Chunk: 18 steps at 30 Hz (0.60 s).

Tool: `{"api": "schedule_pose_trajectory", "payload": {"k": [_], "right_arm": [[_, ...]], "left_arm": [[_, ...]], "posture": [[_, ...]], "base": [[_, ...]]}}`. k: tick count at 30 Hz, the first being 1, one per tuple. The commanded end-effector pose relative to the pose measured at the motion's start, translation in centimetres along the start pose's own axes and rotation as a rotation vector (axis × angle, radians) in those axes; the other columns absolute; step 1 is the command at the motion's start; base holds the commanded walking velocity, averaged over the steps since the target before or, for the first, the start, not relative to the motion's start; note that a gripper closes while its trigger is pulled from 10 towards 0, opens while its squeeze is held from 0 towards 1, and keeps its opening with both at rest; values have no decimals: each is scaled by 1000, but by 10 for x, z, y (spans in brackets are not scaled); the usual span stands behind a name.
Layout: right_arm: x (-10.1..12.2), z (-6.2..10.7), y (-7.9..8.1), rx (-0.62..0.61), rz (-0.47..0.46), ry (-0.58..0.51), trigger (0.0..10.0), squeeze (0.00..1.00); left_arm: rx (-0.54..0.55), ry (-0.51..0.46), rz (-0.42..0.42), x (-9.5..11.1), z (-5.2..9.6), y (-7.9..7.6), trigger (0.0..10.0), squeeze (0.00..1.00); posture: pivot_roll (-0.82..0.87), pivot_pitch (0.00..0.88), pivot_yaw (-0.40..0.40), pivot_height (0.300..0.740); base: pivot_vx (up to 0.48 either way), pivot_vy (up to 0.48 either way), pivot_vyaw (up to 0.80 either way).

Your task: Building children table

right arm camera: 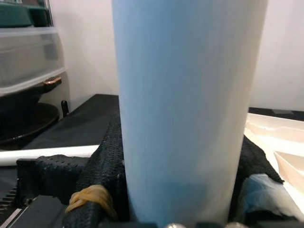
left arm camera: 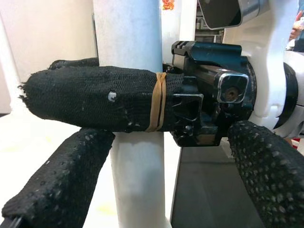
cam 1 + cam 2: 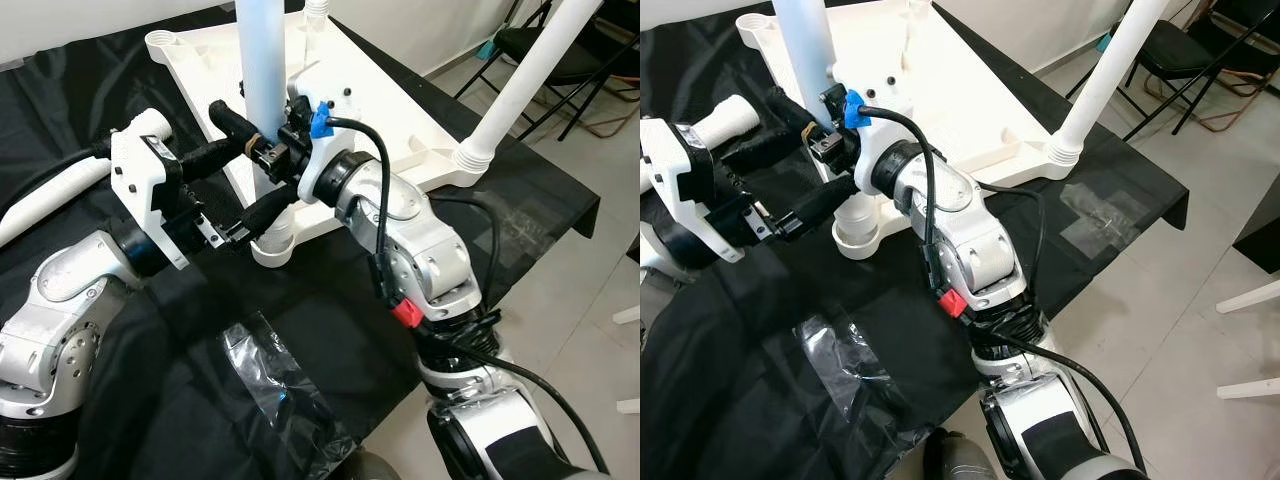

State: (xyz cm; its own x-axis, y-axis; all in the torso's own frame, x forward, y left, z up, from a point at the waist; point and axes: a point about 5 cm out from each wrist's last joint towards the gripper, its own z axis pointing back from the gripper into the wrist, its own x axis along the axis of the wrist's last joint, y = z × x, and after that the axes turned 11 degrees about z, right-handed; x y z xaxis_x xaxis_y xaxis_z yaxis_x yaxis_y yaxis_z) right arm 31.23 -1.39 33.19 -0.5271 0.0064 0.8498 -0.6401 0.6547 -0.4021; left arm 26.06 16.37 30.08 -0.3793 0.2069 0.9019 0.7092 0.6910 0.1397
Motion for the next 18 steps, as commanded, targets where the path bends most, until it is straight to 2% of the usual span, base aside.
{"api": "schedule_pose_trajectory", "payload": {"k": [1, 3, 4, 7, 8, 9, 10, 11, 12, 14, 15, 16, 18], "right_arm": [[-4, 2, 6, 36, -25, 8, 10000, 0], [-1, 2, 6, 44, -41, -18, 10000, 0], [1, 3, 7, 93, -83, -51, 10000, 0], [1, 3, 7, 93, -83, -51, 10000, 0], [3, 7, 9, 169, -127, -90, 10000, 0], [3, 7, 9, 169, -127, -90, 10000, 0], [1, 14, 7, 245, -146, -114, 10000, 0], [1, 14, 7, 245, -146, -114, 10000, 0], [-1, 21, 1, 316, -138, -133, 10000, 0], [-1, 21, 1, 316, -138, -133, 10000, 0], [-4, 29, -11, 387, -126, -141, 10000, 0], [-4, 29, -11, 387, -126, -141, 10000, 0], [-6, 40, -33, 473, -86, -139, 10000, 0]], "left_arm": [[-12, -51, -33, 11, 0, 0, 10000, 0], [-17, -51, -30, 10, 0, 0, 10000, 0], [-24, -44, -25, 7, -2, -2, 10000, 0], [-24, -44, -25, 7, -2, -2, 10000, 0], [-23, -29, -19, 4, -3, -3, 10000, 0], [-23, -29, -19, 4, -3, -3, 10000, 0], [-3, -2, -22, -2, -2, -3, 10000, 0], [-3, -2, -22, -2, -2, -3, 10000, 0], [48, 32, -34, -9, 0, 2, 10000, 0], [48, 32, -34, -9, 0, 2, 10000, 0], [161, 75, -65, -17, 7, 13, 10000, 0], [161, 75, -65, -17, 7, 13, 10000, 0], [296, 63, -79, -15, 21, 28, 10000, 0]], "posture": [[-8, 218, -97, 740], [-8, 215, -95, 740], [-1, 213, -89, 740], [-1, 213, -89, 740], [1, 213, -86, 740], [1, 213, -86, 740], [3, 215, -83, 740], [3, 215, -83, 740], [6, 216, -83, 740], [6, 216, -83, 740], [7, 217, -85, 740], [7, 217, -85, 740], [18, 226, -94, 740]], "base": [[0, 0, 0], [0, 0, 0], [0, 0, 0], [0, 0, 0], [0, 0, 0], [0, 0, 0], [0, 0, 0], [0, 0, 0], [0, 0, 0], [0, 0, 0], [0, 0, 0], [0, 0, 0], [0, 0, 0]]}}
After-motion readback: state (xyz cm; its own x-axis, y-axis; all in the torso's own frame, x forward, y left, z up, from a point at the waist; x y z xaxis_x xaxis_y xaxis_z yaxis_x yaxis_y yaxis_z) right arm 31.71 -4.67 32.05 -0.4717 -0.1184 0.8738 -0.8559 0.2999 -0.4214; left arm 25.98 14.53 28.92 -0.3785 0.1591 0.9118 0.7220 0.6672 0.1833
